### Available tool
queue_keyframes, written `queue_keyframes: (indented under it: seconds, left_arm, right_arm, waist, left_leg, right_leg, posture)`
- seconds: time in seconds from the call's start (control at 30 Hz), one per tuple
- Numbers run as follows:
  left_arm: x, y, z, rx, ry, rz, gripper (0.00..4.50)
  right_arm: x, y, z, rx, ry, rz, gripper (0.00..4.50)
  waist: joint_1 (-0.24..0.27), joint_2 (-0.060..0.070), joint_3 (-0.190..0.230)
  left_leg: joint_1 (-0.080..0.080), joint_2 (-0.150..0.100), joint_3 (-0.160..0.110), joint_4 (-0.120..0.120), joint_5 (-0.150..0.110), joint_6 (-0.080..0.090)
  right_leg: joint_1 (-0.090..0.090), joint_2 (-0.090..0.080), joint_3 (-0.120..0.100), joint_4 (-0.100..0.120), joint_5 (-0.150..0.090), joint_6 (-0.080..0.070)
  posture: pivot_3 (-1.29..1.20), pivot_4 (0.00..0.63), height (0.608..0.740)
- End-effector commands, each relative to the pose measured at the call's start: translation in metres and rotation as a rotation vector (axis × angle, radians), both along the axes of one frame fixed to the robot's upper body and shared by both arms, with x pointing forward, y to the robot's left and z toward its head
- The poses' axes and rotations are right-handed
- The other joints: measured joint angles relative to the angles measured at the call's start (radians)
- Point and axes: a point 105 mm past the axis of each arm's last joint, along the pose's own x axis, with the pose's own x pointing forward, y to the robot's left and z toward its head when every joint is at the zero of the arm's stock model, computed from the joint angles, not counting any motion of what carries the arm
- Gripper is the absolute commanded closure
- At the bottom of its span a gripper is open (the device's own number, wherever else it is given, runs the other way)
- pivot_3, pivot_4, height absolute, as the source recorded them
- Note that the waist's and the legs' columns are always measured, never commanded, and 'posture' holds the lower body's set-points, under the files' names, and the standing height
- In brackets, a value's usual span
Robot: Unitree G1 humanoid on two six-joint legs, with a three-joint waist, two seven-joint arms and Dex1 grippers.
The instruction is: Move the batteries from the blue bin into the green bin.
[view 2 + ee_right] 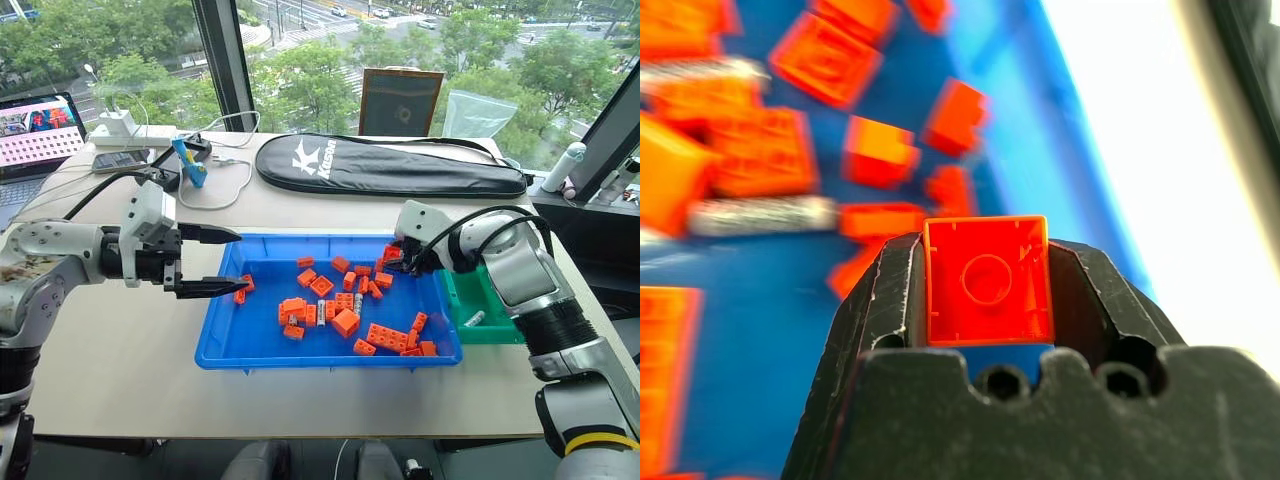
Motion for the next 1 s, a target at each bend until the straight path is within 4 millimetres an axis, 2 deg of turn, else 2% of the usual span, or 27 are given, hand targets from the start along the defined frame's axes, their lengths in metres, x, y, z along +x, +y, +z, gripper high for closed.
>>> queue_keyframes:
  seconds: [0.03,0.07,0.13,0.2,0.23,0.27,0.37,0.5,0.67,0.8,0.9,1.0]
  left_arm:
    - [0.002,-0.004,0.012,0.002,-0.063,-0.018,0.00]
    - [0.002,-0.004,0.013,0.002,-0.064,-0.020,0.00]
    - [0.002,-0.004,0.014,0.005,-0.065,-0.022,0.00]
    - [0.002,-0.004,0.014,0.009,-0.066,-0.022,0.00]
    - [0.002,-0.004,0.014,0.011,-0.066,-0.021,0.00]
    - [0.002,-0.004,0.014,0.012,-0.066,-0.020,0.00]
    - [0.002,-0.005,0.015,0.012,-0.067,-0.023,0.00]
    - [0.004,-0.006,0.014,0.020,-0.066,-0.028,0.00]
    - [0.002,-0.014,0.012,0.030,-0.054,-0.070,0.00]
    - [0.002,-0.015,0.011,0.035,-0.050,-0.081,0.00]
    - [0.004,-0.015,0.009,0.048,-0.045,-0.081,0.00]
    - [0.003,-0.015,0.007,0.068,-0.037,-0.090,0.00]
  right_arm:
    - [0.017,0.000,0.021,-0.037,-0.174,-0.001,2.54]
    - [0.020,-0.002,0.022,-0.068,-0.202,-0.002,2.04]
    - [0.021,-0.004,0.023,-0.114,-0.231,0.007,1.49]
    - [0.020,-0.004,0.027,-0.119,-0.242,0.018,0.72]
    - [0.019,-0.003,0.029,-0.117,-0.245,0.024,0.59]
    - [0.013,0.004,0.034,-0.064,-0.221,0.042,0.06]
    - [-0.016,0.025,0.033,0.070,-0.036,0.125,0.02]
    - [-0.058,0.044,0.016,0.091,0.162,0.215,0.02]
    - [-0.086,0.066,0.003,0.118,0.271,0.230,0.02]
    - [-0.093,0.073,-0.017,0.101,0.329,0.189,0.02]
    - [-0.086,0.076,-0.035,0.075,0.325,0.108,0.02]
    - [-0.078,0.075,-0.036,0.077,0.293,0.056,0.02]
  waist:
    - [0.000,0.000,0.000]
    - [0.000,0.000,0.000]
    - [0.000,0.000,0.000]
    - [0.000,0.000,0.000]
    - [0.000,0.000,0.000]
    - [0.000,0.000,0.000]
    - [0.001,0.000,0.000]
    - [0.002,0.000,0.000]
    - [0.002,0.000,0.000]
    - [0.002,0.000,0.000]
    - [0.001,0.000,0.000]
    - [0.002,0.000,0.000]
  left_leg:
    - [0.000,0.000,0.000,0.000,0.000,0.000]
    - [0.000,0.000,0.000,0.000,0.000,0.000]
    - [0.000,0.000,0.000,0.000,0.000,0.000]
    - [0.000,0.000,0.000,0.000,0.000,0.000]
    - [0.000,0.000,0.000,0.000,0.000,0.000]
    - [0.000,0.000,0.000,0.000,0.000,0.000]
    - [0.000,0.000,0.000,0.000,0.000,0.000]
    - [0.000,0.000,-0.001,0.000,0.000,0.000]
    - [0.000,0.000,-0.001,0.000,0.000,0.000]
    - [0.000,0.000,-0.001,0.000,0.000,0.000]
    - [0.000,0.000,-0.001,0.000,0.000,0.000]
    - [0.000,0.000,-0.001,0.000,0.000,0.000]
  right_leg:
    - [0.000,0.000,0.000,0.000,0.000,0.000]
    - [0.000,0.000,0.000,0.000,0.000,0.000]
    - [-0.001,0.000,0.000,0.000,0.000,0.000]
    - [0.000,0.000,0.000,0.000,0.000,0.000]
    - [0.000,0.000,0.000,0.000,0.000,0.000]
    - [0.000,0.000,0.000,0.000,0.000,0.000]
    - [0.000,0.000,0.000,0.000,0.000,0.000]
    - [0.000,0.000,-0.001,0.001,0.000,0.000]
    - [0.000,0.000,-0.001,0.001,0.000,0.000]
    - [0.000,0.000,-0.001,0.001,0.000,0.000]
    - [0.000,0.000,-0.001,0.001,0.000,0.000]
    - [0.000,0.000,-0.001,0.001,0.000,0.000]
  posture:
    - [0.00,0.150,0.740]
    - [0.00,0.150,0.740]
    - [0.00,0.150,0.740]
    - [0.00,0.150,0.740]
    - [0.00,0.150,0.740]
    - [0.00,0.150,0.740]
    - [0.00,0.150,0.740]
    - [0.00,0.150,0.740]
    - [0.00,0.150,0.740]
    - [0.00,0.150,0.740]
    - [0.00,0.150,0.740]
    - [0.00,0.150,0.740]
